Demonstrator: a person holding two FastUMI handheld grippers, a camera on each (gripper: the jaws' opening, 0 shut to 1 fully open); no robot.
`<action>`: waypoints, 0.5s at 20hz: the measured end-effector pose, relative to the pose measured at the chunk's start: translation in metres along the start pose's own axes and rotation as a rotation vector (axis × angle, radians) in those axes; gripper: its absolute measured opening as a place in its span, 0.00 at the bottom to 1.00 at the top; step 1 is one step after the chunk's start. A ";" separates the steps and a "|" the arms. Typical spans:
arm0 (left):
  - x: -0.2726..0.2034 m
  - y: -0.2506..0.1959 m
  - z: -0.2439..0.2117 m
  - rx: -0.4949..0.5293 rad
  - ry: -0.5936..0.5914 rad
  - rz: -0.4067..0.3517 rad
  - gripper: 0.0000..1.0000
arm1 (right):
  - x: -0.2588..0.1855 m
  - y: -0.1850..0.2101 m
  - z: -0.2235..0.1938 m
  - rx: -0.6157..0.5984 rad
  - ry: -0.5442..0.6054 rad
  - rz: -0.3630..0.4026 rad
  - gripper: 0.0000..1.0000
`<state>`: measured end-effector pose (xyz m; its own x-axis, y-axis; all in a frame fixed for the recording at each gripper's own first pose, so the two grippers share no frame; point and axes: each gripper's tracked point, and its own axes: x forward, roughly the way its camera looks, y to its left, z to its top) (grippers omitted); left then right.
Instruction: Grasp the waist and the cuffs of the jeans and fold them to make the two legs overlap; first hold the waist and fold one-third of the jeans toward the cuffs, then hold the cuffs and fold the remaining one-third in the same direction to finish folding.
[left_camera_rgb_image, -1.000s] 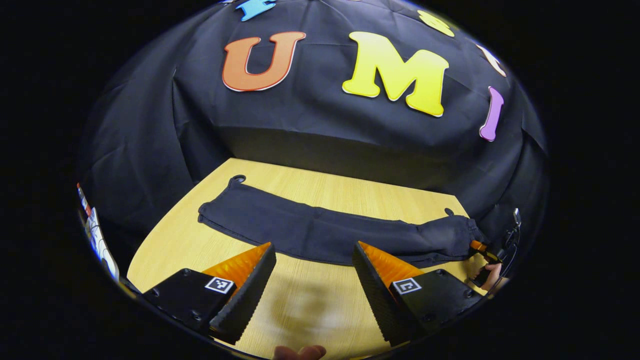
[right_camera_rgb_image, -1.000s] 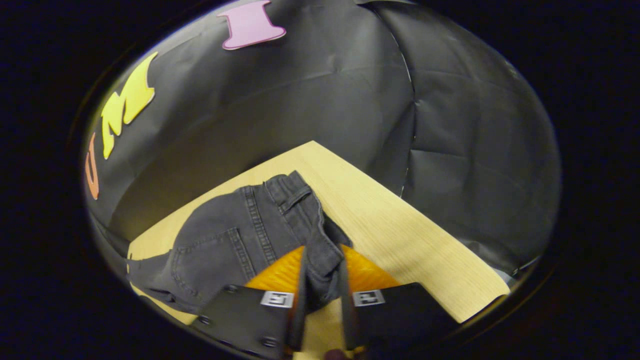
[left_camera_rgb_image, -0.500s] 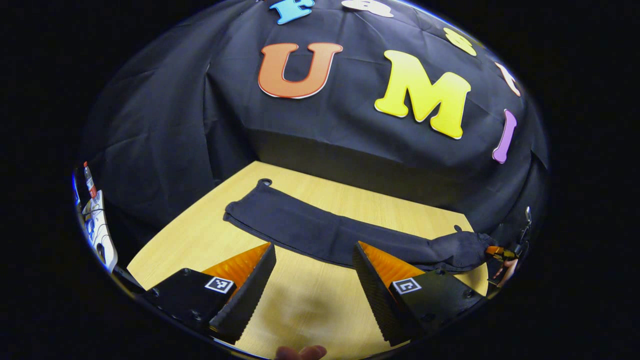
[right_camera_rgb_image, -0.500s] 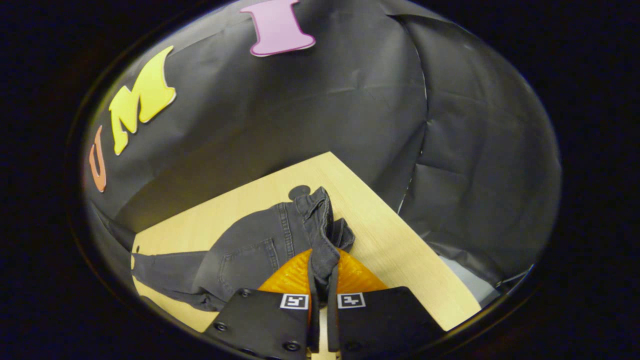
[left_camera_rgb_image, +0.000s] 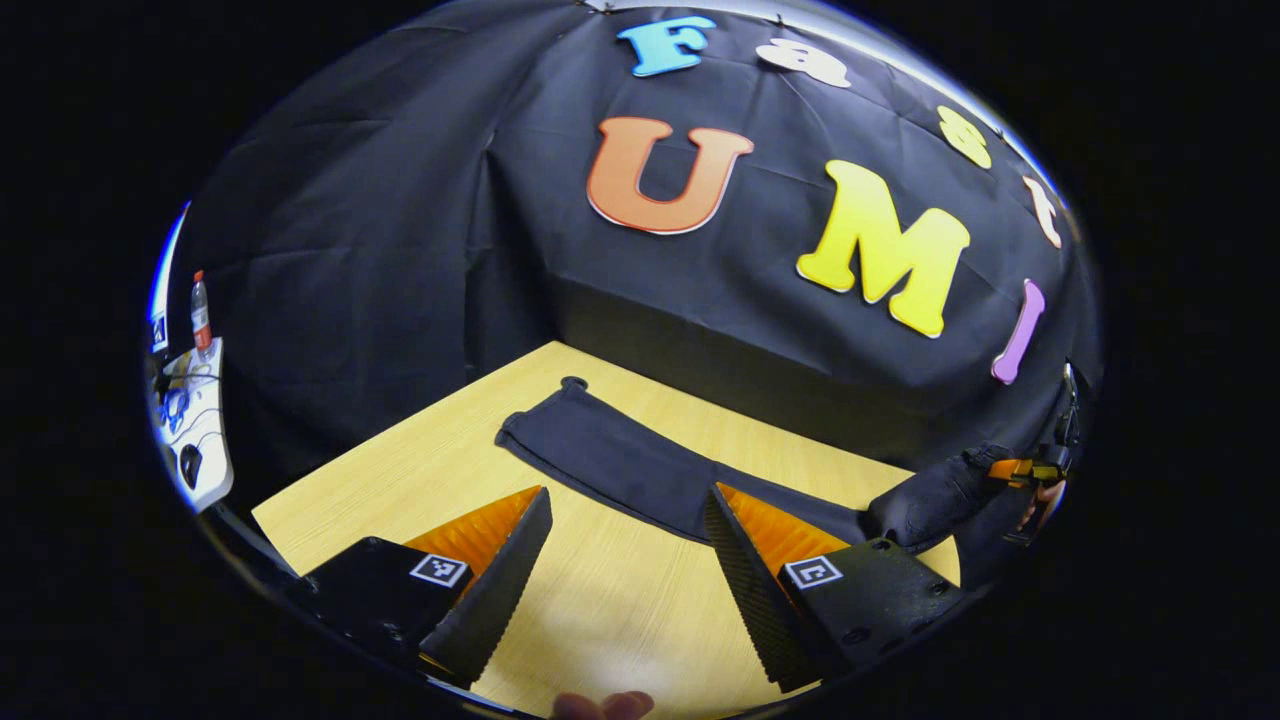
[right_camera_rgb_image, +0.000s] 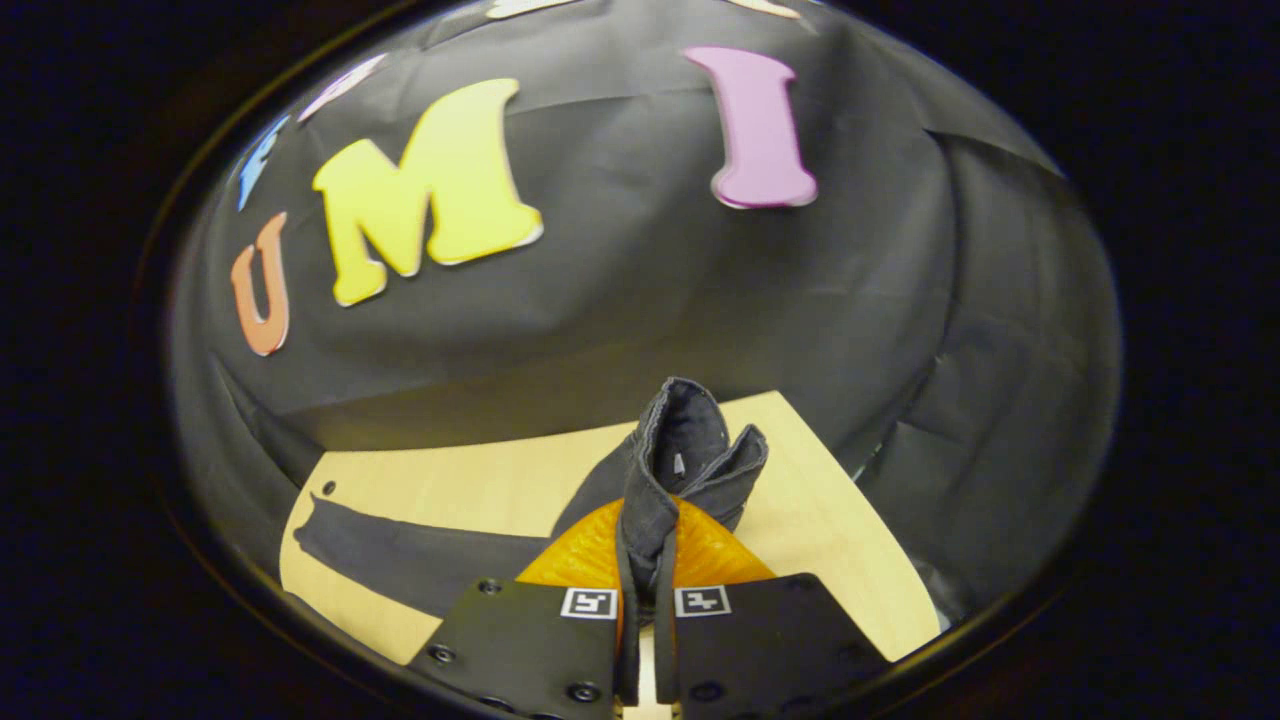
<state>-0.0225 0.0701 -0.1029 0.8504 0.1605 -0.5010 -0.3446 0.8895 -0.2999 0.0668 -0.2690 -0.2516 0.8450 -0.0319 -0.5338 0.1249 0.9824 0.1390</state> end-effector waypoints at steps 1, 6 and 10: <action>-0.003 0.009 -0.001 -0.011 0.001 0.013 0.99 | -0.008 0.018 0.004 -0.014 -0.006 0.025 0.07; -0.021 0.053 -0.002 -0.053 0.000 0.070 0.99 | -0.020 0.098 0.000 -0.097 0.022 0.158 0.06; -0.043 0.089 0.001 -0.058 -0.010 0.146 0.99 | 0.005 0.209 -0.053 -0.138 0.080 0.261 0.07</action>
<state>-0.0893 0.1428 -0.1072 0.7937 0.2906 -0.5344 -0.4868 0.8302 -0.2715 0.0697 -0.0539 -0.2692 0.7950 0.2342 -0.5596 -0.1675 0.9714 0.1685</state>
